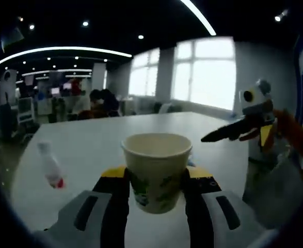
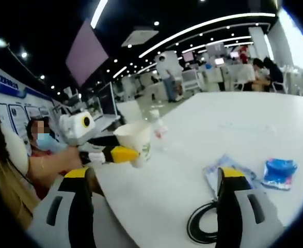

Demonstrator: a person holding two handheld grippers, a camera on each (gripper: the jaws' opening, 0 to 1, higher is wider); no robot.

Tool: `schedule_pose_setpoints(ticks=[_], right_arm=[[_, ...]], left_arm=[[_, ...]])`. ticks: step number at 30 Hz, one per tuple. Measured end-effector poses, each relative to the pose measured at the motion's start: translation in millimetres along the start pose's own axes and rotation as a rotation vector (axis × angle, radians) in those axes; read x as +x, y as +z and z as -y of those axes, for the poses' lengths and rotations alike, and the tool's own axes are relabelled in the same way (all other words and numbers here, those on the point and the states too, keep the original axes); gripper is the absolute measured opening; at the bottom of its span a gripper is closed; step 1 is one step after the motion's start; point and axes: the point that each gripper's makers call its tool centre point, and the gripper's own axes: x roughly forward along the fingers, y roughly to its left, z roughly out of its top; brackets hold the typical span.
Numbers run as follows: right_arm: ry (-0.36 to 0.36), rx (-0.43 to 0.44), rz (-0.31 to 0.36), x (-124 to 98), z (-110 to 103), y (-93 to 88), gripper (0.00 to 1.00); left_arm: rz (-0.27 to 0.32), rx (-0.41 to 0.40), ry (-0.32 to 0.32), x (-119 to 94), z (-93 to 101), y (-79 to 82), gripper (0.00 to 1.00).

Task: Arrange the tabletop items into an orderly group along one side of the table until the central work area is clear of visible clutter.

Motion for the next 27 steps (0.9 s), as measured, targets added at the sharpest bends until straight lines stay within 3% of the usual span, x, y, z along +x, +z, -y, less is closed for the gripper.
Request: schedule_pose_setpoints(ticks=[4, 9, 20, 24, 27], right_arm=[[-0.020, 0.033, 0.009, -2, 12, -1.1, 0.99], [-0.071, 0.074, 0.021, -8, 34, -2.9, 0.99], [-0.143, 0.107, 0.011, -13, 62, -11.2, 0.99], [-0.154, 0.112, -0.007, -11, 68, -17.5, 0.99], [-0.161, 0.123, -0.015, -10, 72, -22.6, 0.99]], left_arm=[[0.007, 0.066, 0.027, 10, -13.7, -0.5, 0.39], [0.053, 0.068, 0.029, 20, -25.9, 0.2, 0.39], [0.132, 0.091, 0.126, 44, -68.4, -9.0, 0.39], [0.118, 0.081, 0.175, 54, -87.2, -21.8, 0.39], [0.088, 0.102, 0.177, 62, -92.7, -29.7, 0.39]])
